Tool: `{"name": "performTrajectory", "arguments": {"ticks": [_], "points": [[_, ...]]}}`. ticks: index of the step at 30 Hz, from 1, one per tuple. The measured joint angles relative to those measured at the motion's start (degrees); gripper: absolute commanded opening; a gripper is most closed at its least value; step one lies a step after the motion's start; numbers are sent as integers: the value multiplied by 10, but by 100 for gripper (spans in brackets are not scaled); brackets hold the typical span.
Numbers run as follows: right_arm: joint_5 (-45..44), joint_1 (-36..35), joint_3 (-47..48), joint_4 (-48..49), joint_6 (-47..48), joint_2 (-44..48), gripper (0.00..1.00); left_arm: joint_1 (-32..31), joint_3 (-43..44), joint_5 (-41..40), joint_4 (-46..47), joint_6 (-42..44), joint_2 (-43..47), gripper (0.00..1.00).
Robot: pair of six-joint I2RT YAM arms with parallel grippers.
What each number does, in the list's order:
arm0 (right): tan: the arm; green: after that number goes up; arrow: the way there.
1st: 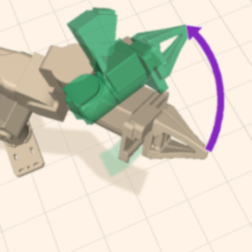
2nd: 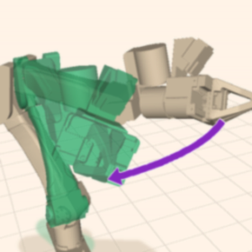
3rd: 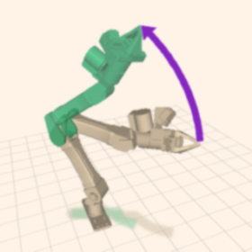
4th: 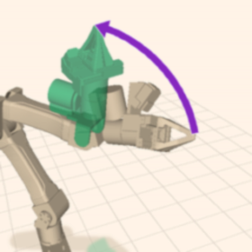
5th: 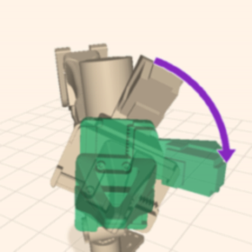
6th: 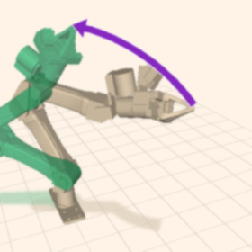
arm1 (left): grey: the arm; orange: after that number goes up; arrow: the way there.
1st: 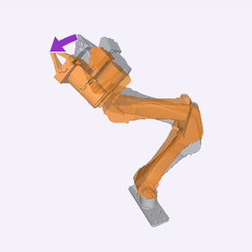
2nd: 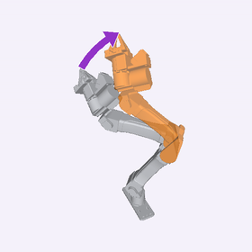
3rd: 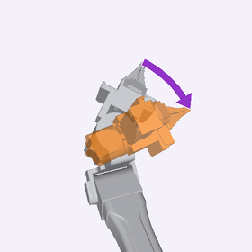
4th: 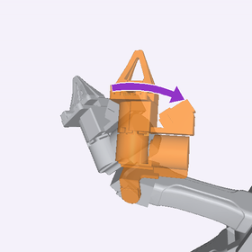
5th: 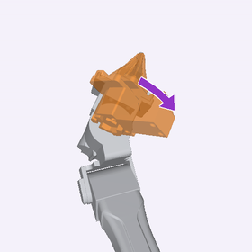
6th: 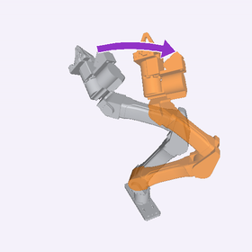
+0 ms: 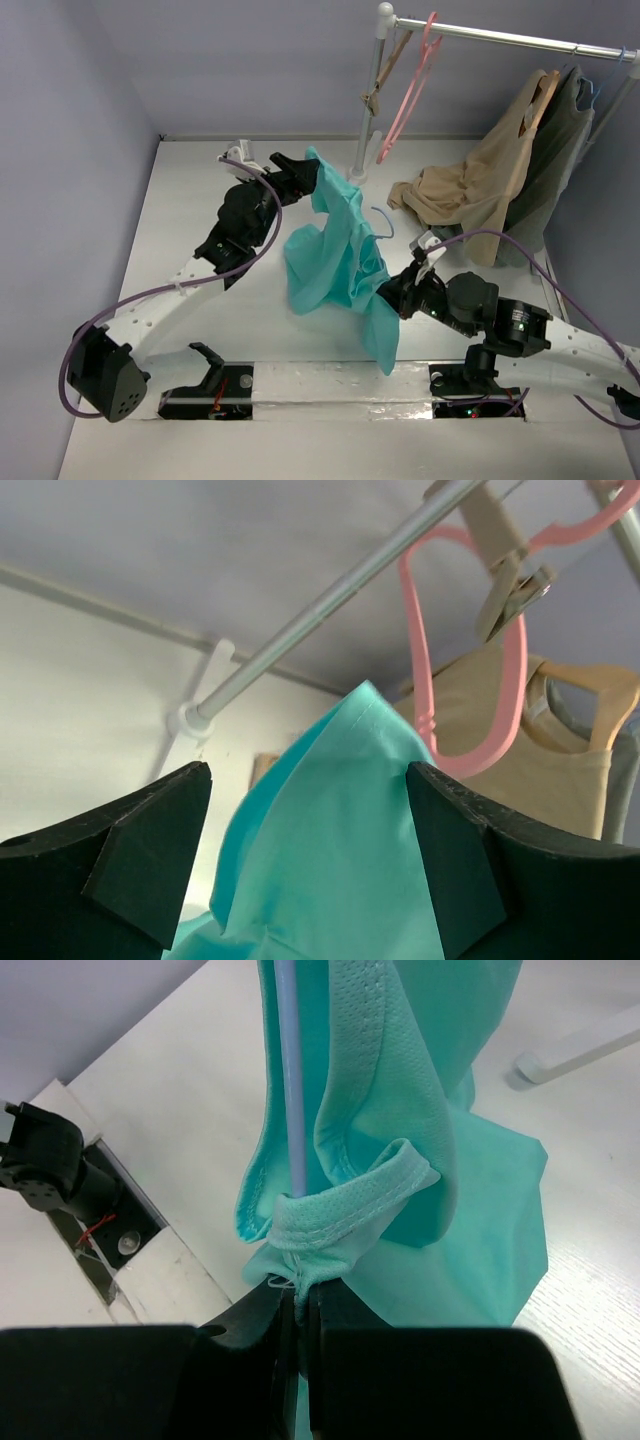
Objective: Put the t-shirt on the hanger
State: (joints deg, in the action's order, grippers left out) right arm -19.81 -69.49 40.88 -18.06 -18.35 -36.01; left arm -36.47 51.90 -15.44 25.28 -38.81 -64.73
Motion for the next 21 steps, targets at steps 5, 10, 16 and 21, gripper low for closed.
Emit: {"name": "performTrajectory", "arguments": {"ticks": [5, 10, 16, 21], "points": [[2, 0, -2, -2, -6, 4, 0, 2, -5, 25, 21, 0, -20, 70], [5, 0, -6, -4, -11, 4, 0, 2, -14, 48, 76, -7, -20, 68], [8, 0, -9, -4, -15, 5, 0, 3, -38, 62, 135, -18, -24, 60], [8, 0, -19, -4, -17, 8, 0, 3, -39, 63, 148, -26, -41, 32]]}}
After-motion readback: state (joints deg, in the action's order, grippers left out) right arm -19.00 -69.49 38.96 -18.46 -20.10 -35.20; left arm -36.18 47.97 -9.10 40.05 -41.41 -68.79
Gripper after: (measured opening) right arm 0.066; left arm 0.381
